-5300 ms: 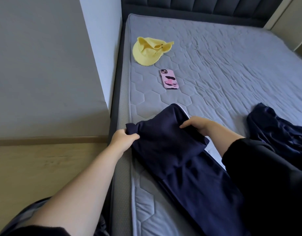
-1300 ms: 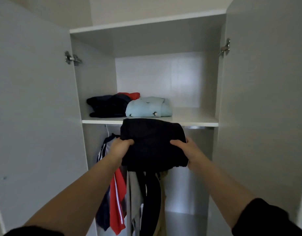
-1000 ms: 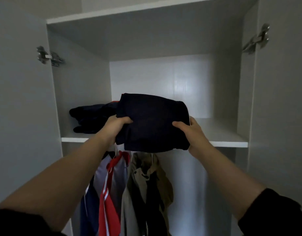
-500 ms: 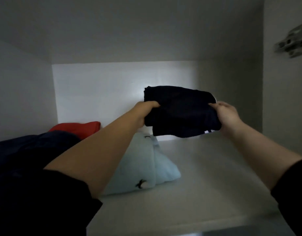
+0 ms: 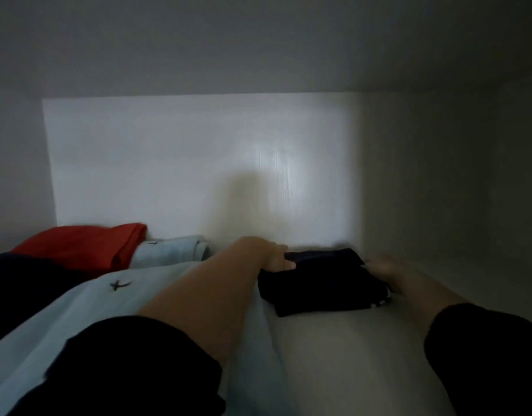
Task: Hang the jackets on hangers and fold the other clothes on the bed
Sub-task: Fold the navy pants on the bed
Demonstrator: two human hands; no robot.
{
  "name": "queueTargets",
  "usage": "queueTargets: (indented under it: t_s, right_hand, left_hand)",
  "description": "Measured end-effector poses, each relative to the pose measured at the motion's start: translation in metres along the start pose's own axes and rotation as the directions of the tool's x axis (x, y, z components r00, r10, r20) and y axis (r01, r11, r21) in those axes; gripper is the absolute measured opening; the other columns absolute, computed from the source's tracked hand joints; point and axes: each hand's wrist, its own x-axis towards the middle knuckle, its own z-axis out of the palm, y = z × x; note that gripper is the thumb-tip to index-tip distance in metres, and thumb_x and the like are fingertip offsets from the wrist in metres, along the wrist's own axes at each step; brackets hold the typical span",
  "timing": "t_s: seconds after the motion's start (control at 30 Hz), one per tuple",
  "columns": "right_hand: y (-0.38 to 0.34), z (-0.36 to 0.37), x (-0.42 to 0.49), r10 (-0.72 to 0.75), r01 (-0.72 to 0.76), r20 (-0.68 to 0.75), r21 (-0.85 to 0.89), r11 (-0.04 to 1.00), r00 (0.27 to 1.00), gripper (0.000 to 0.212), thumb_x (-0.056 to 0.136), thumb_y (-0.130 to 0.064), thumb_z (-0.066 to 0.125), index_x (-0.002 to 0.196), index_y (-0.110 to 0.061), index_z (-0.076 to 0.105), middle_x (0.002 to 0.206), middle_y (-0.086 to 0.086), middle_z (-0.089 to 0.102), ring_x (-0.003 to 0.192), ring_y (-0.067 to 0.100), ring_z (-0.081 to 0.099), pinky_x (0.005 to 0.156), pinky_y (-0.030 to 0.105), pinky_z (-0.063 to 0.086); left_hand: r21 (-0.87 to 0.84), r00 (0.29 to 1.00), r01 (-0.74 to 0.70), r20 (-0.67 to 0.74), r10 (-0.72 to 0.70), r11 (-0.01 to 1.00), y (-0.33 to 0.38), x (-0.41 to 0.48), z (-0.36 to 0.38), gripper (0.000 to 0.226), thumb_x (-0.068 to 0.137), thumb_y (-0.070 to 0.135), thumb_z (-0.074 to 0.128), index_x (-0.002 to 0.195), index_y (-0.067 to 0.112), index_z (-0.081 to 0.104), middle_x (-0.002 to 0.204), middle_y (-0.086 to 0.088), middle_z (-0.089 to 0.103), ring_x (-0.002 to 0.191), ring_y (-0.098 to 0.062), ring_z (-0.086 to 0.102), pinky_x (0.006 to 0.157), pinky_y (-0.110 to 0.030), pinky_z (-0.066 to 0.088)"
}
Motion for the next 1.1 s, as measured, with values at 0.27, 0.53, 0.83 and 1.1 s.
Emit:
queueTargets:
  t_s: [0.27,0.53,0.83,1.1]
  right_hand:
    - [-0.035,0.062,0.015,-0.131,0.133,0.038,-0.462,0.877,0.991,0.034,0.100,-0.012,0.039,0.124,0.008,0.052,0.129,0.023,0.053,0.111,0.029,0.055,0.085,0.030,0.042]
    - [-0.038,0.073,0.014,-0.405,0.472,0.244,-0.510,0.719,0.881,0.044,0.104,-0.034,0.028,0.134,-0.011,0.050,0.140,0.012,0.049,0.126,0.027,0.045,0.100,0.028,0.032]
    - [-0.037,0.073,-0.010,-0.363,0.391,0.187,-0.655,0.647,0.913,0.043,0.105,-0.033,0.024,0.117,-0.004,0.053,0.123,0.018,0.056,0.110,0.031,0.053,0.088,0.032,0.040]
    - [-0.041,0.018,-0.141,-0.369,0.279,-0.046,-0.570,0.773,0.929,0.051,0.098,-0.024,0.046,0.144,-0.008,0.034,0.144,0.015,0.043,0.129,0.029,0.044,0.096,0.025,0.036]
  left_hand:
    - [-0.096,0.991,0.134,0.028,-0.132,0.986,-0.015,0.025,0.037,0.079,0.094,0.066,0.022,0.153,0.023,-0.007,0.159,-0.011,0.017,0.145,-0.030,0.019,0.118,-0.045,0.013]
    - [-0.057,0.985,0.173,0.036,-0.171,0.983,-0.022,0.041,0.040,0.068,0.096,0.061,0.022,0.152,0.031,0.000,0.158,-0.011,0.020,0.144,-0.031,0.022,0.116,-0.047,0.016]
    - [-0.021,0.992,0.081,-0.092,-0.083,0.996,-0.009,0.007,0.031,0.070,0.097,0.054,0.036,0.152,0.015,0.016,0.155,-0.012,0.026,0.140,-0.029,0.029,0.114,-0.040,0.024]
    - [0.111,0.898,-0.168,-0.391,0.199,0.979,0.034,-0.111,0.034,0.039,0.093,0.025,0.048,0.130,0.012,0.051,0.124,-0.012,0.057,0.108,-0.028,0.055,0.088,-0.035,0.047]
